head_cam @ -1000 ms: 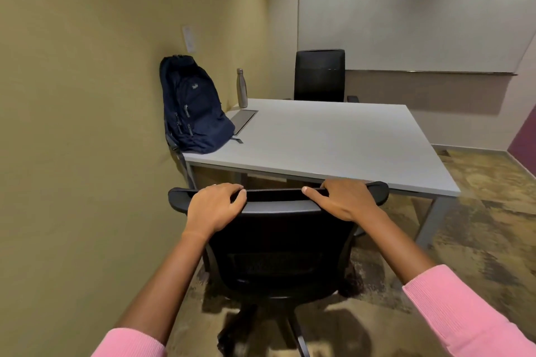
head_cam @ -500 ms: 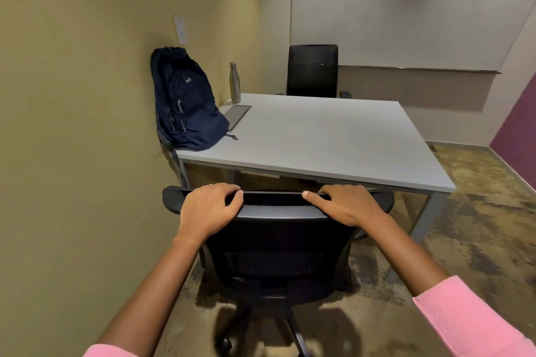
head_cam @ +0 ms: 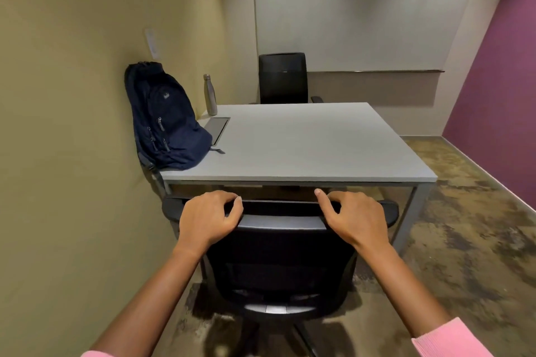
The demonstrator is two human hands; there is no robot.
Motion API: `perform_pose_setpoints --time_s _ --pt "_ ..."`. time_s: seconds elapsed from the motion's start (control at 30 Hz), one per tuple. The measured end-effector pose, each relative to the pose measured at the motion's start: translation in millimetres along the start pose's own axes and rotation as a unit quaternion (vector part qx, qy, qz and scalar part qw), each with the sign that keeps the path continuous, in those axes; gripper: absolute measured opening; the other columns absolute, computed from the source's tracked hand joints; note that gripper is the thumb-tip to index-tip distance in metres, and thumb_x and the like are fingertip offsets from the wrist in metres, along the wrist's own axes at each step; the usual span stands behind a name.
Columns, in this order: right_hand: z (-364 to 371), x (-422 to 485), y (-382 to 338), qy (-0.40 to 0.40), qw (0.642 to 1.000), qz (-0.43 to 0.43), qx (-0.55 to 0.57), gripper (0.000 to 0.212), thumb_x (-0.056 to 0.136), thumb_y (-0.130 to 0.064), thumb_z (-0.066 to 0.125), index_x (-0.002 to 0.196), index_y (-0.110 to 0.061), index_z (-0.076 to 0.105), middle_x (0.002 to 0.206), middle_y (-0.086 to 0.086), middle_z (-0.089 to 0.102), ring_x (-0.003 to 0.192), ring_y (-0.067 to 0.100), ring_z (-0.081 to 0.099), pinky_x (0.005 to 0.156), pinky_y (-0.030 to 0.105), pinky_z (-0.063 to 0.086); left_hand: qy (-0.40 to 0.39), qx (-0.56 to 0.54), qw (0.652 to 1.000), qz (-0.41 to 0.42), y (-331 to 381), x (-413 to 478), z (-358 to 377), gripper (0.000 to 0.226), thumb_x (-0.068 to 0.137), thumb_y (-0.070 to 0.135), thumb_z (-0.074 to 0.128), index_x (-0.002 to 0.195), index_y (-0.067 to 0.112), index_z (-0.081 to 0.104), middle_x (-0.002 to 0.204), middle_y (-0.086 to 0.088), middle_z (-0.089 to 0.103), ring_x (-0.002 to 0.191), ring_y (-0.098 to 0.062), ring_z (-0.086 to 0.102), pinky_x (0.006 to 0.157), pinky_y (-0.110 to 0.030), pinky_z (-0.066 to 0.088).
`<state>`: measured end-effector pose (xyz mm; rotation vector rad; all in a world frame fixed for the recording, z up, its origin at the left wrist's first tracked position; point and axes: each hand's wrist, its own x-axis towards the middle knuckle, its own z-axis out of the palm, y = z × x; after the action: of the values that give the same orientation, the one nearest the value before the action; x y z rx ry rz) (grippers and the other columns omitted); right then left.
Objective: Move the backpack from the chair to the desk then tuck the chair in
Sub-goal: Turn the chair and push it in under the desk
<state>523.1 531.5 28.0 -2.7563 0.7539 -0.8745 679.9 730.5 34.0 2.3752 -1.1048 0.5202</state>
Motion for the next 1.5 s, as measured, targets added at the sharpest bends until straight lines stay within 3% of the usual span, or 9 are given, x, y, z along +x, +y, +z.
perform_pose_setpoints --time_s 0.17,0.37,0.5,0.6,0.83,1.03,1.2,1.4,1.5 --pt "4.0 6.9 -4.3 0.027 0.999 0.019 0.017 0.053 0.090 -0.055 0.032 0.089 -0.022 0.073 0.074 0.004 0.073 0.076 0.025 0.066 0.052 0.026 0.029 0.017 -0.005 0.999 0.026 -9.6 10.3 4.3 0.060 0.076 0.053 0.022 0.087 0.023 0.072 0.083 0.001 0.076 0.075 -0.021 0.068 0.051 -0.022 0.035" --pt "9.2 21.7 -11.4 0.040 0.998 0.035 0.027 0.058 0.088 -0.056 0.031 0.080 -0.018 0.075 0.054 0.003 0.061 0.063 0.027 0.063 0.044 0.020 0.025 0.001 0.005 0.999 0.053 -23.2 28.4 10.3 0.063 0.077 0.056 0.017 0.083 0.022 0.071 0.076 -0.002 0.074 0.069 -0.023 0.066 0.045 -0.022 0.029" --pt "21.8 37.1 -12.2 0.028 0.998 0.049 0.027 0.054 0.090 -0.052 0.036 0.073 -0.016 0.073 0.061 0.006 0.068 0.064 0.028 0.062 0.050 0.026 0.034 -0.017 0.017 0.998 0.059 -34.1 45.6 18.3 0.056 0.081 0.052 0.022 0.077 0.020 0.067 0.075 -0.006 0.072 0.068 -0.026 0.063 0.043 -0.024 0.019" --pt "32.2 52.4 -9.8 0.025 0.998 0.054 0.036 0.053 0.090 -0.053 0.036 0.058 -0.019 0.061 0.050 -0.001 0.053 0.058 0.025 0.056 0.048 0.025 0.029 -0.022 0.012 0.998 0.060 -39.5 62.5 27.8 0.052 0.081 0.049 0.024 0.070 0.018 0.064 0.077 -0.007 0.072 0.067 -0.028 0.061 0.044 -0.026 0.017" --pt "58.6 102.0 6.1 0.016 0.995 0.088 0.035 0.052 0.090 -0.047 0.041 0.044 -0.026 0.035 0.043 -0.009 0.037 0.054 0.021 0.046 0.050 0.027 0.025 -0.019 0.000 0.998 0.054 -48.3 110.7 57.7 0.047 0.084 0.046 0.026 0.061 0.020 0.058 0.073 -0.007 0.071 0.062 -0.026 0.059 0.043 -0.024 0.018" --pt "77.9 144.5 24.7 0.016 0.996 0.085 0.033 0.043 0.090 -0.046 0.041 0.057 -0.020 0.051 0.053 -0.005 0.049 0.055 0.018 0.048 0.050 0.025 0.027 -0.014 -0.008 0.999 0.037 -52.2 147.8 82.6 0.039 0.092 0.037 0.038 0.058 0.020 0.049 0.070 -0.007 0.068 0.063 -0.027 0.060 0.043 -0.026 0.018" --pt "90.8 178.9 43.3 0.001 0.996 0.080 0.032 0.041 0.090 -0.044 0.041 0.059 -0.020 0.053 0.059 -0.002 0.055 0.059 0.020 0.051 0.056 0.027 0.034 -0.003 -0.005 1.000 0.018 -49.1 175.4 101.5 0.043 0.092 0.038 0.036 0.064 0.016 0.059 0.073 -0.007 0.069 0.066 -0.027 0.061 0.049 -0.028 0.026" --pt "104.0 213.2 63.2 -0.016 0.996 0.075 0.040 0.041 0.091 -0.042 0.041 0.061 -0.018 0.054 0.060 -0.001 0.056 0.061 0.022 0.055 0.059 0.028 0.041 0.000 -0.010 1.000 0.006 -45.6 203.9 120.2 0.048 0.088 0.042 0.030 0.064 0.013 0.059 0.070 -0.009 0.069 0.063 -0.027 0.060 0.047 -0.028 0.026" --pt "111.7 225.9 68.4 -0.014 0.996 0.075 0.039 0.040 0.091 -0.042 0.041 0.061 -0.019 0.054 0.059 -0.002 0.056 0.060 0.021 0.053 0.057 0.027 0.037 0.004 -0.009 1.000 0.002 -47.8 216.3 128.2 0.043 0.092 0.037 0.037 0.062 0.015 0.057 0.072 -0.009 0.069 0.059 -0.024 0.056 0.044 -0.027 0.022"
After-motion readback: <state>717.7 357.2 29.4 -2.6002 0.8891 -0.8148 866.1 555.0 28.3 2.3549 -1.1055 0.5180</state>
